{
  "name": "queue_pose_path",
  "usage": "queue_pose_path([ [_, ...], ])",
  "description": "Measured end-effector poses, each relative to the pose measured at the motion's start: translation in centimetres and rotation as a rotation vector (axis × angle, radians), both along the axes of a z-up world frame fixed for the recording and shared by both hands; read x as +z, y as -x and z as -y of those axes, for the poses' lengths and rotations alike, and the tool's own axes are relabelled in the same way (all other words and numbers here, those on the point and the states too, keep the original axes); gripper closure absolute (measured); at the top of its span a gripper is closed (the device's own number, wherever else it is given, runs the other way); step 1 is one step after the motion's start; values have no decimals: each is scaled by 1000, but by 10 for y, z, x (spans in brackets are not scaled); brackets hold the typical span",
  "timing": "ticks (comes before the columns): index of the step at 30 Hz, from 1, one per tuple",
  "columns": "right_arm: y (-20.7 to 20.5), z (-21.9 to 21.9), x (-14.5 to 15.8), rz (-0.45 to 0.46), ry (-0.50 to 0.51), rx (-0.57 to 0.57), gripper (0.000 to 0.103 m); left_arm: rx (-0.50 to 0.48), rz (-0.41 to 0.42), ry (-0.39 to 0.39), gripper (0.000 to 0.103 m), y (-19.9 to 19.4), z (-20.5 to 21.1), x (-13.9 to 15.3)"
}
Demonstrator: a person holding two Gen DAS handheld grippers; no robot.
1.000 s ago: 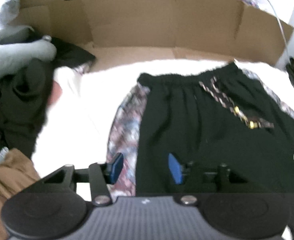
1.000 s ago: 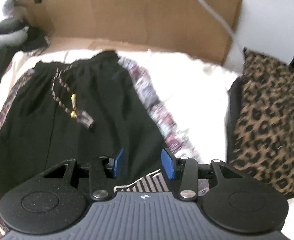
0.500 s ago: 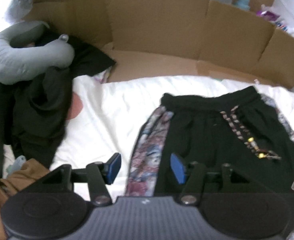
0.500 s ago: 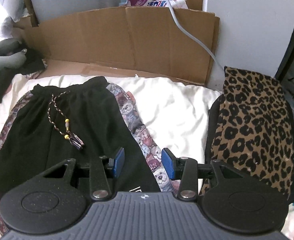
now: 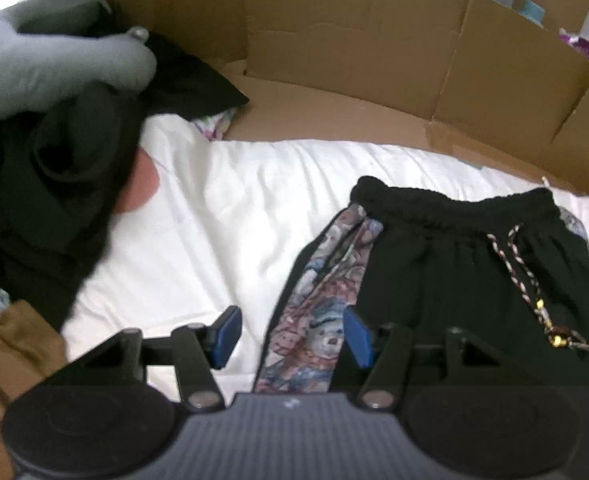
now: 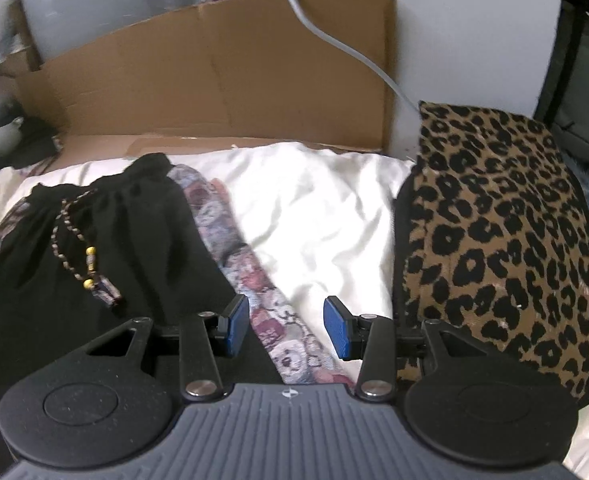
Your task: Fold clothes
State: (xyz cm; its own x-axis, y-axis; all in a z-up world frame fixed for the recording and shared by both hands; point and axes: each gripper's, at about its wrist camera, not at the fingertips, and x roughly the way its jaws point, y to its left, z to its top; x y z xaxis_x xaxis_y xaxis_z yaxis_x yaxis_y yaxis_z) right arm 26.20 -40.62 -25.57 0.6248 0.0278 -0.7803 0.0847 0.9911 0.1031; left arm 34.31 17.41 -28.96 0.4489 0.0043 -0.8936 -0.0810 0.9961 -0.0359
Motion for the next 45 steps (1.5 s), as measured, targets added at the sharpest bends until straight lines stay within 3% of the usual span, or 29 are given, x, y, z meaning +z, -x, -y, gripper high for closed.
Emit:
queue_pose_path([
  [6, 2, -1, -9, -1, -15, -14, 55, 59, -8, 66, 44, 22, -16, -13],
  [13, 22, -32, -15, -43, -42, 60, 55, 59, -82, 61, 48, 70, -38, -33],
  [21, 52, -61, -16, -80, -72, 129, 55, 36, -139, 90, 50, 124, -47, -33],
  [23, 58, -64, -15, -81, -68, 134, 55, 59, -168, 115, 54, 134, -51, -34],
  [25, 63, -66, -13, -77, -71, 138, 55, 87, -182, 139, 64, 141, -55, -35],
  [36, 86, -76, -9, -82, -98, 145, 55, 150, -263, 142, 83, 187, -67, -48],
  [45, 114, -95, -1, -96, -139, 186, 55, 173, -324, 189, 80, 229, -76, -56],
])
